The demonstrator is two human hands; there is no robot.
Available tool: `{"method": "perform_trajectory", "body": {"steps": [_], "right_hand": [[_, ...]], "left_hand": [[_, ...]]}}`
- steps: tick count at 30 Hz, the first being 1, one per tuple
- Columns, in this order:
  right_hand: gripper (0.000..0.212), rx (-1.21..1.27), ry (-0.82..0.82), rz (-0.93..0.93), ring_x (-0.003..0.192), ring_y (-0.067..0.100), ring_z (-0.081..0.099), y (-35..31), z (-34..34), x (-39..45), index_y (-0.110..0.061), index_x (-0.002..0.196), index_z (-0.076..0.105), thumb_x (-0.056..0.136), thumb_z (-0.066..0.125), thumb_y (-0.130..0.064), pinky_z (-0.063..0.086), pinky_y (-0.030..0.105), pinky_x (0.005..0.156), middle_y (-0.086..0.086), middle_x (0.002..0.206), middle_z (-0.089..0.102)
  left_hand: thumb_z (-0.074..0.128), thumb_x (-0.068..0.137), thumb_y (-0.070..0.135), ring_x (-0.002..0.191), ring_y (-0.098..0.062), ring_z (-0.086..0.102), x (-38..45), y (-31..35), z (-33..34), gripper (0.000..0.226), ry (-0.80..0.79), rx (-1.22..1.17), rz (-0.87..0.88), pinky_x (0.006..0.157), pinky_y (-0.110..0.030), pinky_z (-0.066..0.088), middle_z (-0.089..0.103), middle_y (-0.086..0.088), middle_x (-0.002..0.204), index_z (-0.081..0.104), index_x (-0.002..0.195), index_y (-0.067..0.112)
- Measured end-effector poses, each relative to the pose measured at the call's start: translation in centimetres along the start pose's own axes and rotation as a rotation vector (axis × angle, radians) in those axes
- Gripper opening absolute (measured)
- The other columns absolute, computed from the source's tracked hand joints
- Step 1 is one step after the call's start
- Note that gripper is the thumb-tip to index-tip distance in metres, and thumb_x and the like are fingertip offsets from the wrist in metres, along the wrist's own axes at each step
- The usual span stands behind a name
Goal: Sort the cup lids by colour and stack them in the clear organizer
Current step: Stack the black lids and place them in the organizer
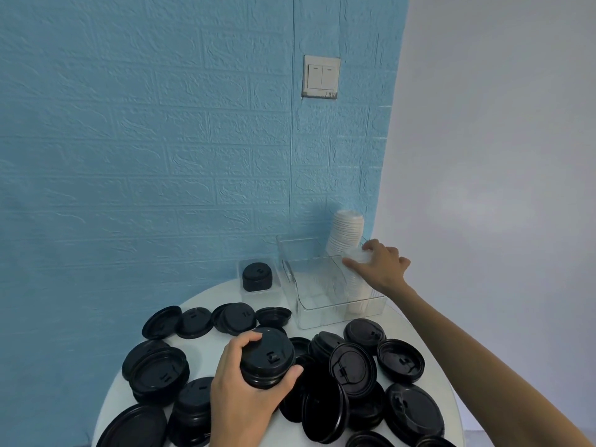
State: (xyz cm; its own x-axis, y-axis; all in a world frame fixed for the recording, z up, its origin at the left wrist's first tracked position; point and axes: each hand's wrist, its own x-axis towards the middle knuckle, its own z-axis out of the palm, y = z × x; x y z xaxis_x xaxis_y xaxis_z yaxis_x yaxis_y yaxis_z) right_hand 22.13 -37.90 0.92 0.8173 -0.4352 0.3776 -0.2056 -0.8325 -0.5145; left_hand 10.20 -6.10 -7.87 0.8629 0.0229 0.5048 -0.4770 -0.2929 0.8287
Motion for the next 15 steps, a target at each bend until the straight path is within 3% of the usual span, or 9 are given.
{"method": "perform_trajectory", "body": {"steps": [3,7,10,15], "right_hand": [[0.063,0.078,0.013,-0.005,0.132,0.022,0.042,0.7,0.6,-0.3,-0.028,0.123,0.050,0.081,0.064,-0.072,0.019,0.047,0.107,0.000,0.128,0.058],[0.081,0.088,-0.018,-0.029,0.145,0.019,0.032,1.9,1.6,-1.0,-0.021,0.135,0.042,0.081,0.043,-0.082,0.009,0.054,0.117,-0.001,0.144,0.046],[0.072,0.032,-0.051,-0.039,0.152,0.019,0.018,2.3,1.9,-0.9,-0.021,0.137,0.039,0.091,0.043,-0.076,0.003,0.056,0.118,-0.004,0.150,0.042],[0.068,0.007,-0.117,0.010,0.152,0.021,0.017,2.3,1.4,-0.6,-0.025,0.134,0.039,0.090,0.045,-0.076,0.005,0.055,0.119,-0.005,0.151,0.041]], "left_hand": [[0.092,0.047,0.057,0.106,-0.002,0.061,-0.1,0.1,-0.1,0.076,-0.010,-0.005,-0.013,0.081,-0.015,0.047,0.061,0.027,0.111,0.055,0.112,0.047],[0.092,0.047,0.058,0.106,-0.001,0.061,-0.1,0.4,-0.2,0.076,-0.011,-0.027,-0.030,0.081,-0.014,0.047,0.061,0.029,0.110,0.055,0.112,0.048],[0.092,0.048,0.058,0.106,0.000,0.060,-0.2,0.5,-0.2,0.075,-0.019,-0.033,-0.029,0.083,-0.015,0.047,0.060,0.030,0.111,0.054,0.112,0.049],[0.091,0.049,0.060,0.107,-0.005,0.062,-0.3,0.6,-0.3,0.075,-0.041,-0.053,-0.047,0.089,-0.023,0.050,0.063,0.022,0.112,0.053,0.113,0.051]]}}
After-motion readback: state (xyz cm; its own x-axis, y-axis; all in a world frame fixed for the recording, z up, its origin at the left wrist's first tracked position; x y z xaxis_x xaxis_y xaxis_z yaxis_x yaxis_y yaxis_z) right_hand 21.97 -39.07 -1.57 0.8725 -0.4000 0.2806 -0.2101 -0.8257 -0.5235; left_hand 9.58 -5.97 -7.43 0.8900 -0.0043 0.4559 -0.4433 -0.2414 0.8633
